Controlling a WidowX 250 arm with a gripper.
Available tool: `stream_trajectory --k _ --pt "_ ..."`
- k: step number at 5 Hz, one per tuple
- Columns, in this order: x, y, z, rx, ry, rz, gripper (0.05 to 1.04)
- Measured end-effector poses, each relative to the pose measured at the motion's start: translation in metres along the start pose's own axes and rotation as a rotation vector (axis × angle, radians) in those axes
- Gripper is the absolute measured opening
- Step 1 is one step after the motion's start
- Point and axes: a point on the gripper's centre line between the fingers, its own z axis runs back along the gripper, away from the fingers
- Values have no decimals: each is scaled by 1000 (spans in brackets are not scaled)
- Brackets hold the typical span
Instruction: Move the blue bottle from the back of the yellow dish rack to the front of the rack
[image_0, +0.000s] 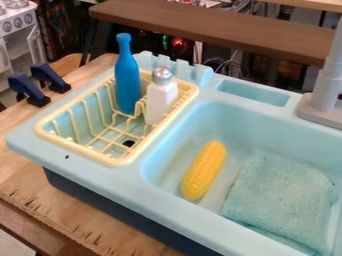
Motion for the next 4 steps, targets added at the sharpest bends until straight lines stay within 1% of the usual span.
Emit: stream_trajectory --k 1,2,3,4 --pt "2 9 -17 -1 87 -10 1003" --pt "3 16 -19 -15 63 -1 1003" --pt "1 22 -27 -24 85 -7 1003" --pt "-1 19 -40 -47 113 -17 1003"
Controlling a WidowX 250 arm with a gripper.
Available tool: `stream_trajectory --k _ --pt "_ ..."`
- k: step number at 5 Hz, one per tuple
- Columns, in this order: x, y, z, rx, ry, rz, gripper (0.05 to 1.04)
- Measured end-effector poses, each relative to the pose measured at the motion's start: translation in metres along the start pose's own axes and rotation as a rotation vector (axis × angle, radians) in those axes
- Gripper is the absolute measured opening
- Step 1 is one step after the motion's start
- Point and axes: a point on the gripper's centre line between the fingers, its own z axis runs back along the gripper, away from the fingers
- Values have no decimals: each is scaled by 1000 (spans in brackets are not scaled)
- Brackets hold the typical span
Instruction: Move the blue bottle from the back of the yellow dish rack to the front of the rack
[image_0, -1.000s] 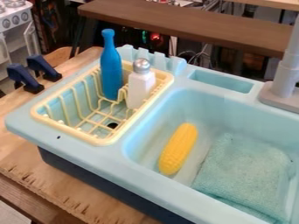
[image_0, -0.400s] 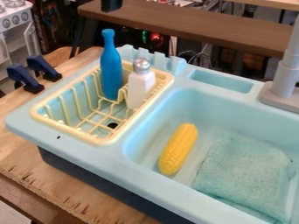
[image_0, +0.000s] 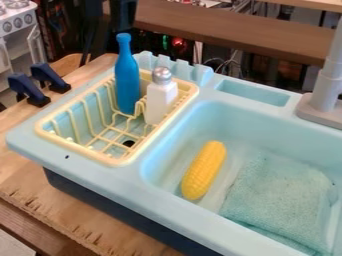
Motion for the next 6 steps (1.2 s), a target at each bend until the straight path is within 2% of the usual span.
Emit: stream_trajectory --k 1,3,4,5,6 --pt "3 -3 -10 -23 -9 -17 1003" --pt "18 -7 -26 -19 -16 -51 1003" --pt "21 -6 -34 -24 16 -43 967" --pt "24 -10 -28 -17 13 -36 732" --pt "24 -11 -29 -24 15 -21 442"
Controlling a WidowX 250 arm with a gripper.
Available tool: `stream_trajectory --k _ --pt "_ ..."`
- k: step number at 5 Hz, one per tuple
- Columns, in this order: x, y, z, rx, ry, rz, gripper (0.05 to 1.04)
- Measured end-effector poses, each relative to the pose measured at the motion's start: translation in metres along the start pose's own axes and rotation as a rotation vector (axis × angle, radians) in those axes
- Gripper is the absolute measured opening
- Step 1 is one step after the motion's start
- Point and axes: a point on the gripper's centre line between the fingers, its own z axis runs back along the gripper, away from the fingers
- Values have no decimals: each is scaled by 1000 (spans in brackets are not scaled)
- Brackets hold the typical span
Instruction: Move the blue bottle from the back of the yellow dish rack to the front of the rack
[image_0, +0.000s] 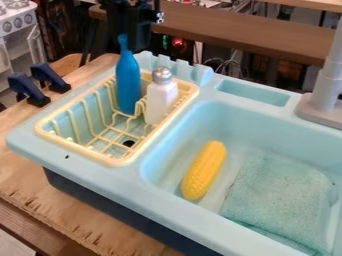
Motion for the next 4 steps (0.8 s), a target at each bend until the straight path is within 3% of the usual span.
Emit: stream_trajectory --k 1,2,3,4 --pt "-2 0 0 -4 15 0 349" --pt "-4 -3 3 -11 29 4 349" --pt "-15 -14 25 -4 51 18 349" --pt "-48 -32 72 42 -3 57 349"
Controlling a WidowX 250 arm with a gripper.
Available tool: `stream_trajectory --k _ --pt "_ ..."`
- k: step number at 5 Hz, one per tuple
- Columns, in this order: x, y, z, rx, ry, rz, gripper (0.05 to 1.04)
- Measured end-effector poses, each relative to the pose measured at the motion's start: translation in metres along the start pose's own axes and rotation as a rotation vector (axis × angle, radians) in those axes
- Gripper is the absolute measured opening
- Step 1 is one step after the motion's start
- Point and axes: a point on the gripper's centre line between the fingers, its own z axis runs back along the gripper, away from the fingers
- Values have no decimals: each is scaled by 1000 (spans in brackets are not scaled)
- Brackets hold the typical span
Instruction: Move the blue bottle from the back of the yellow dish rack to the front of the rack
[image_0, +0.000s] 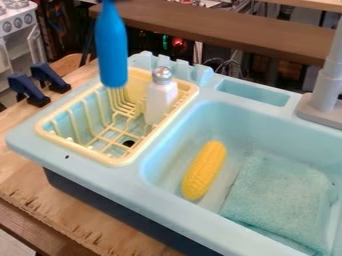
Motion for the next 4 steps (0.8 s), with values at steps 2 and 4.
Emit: stream_trajectory --k 2,4 --pt "-42 -1 -27 -81 -11 50 349" --pt "-35 13 -51 -91 -35 64 349"
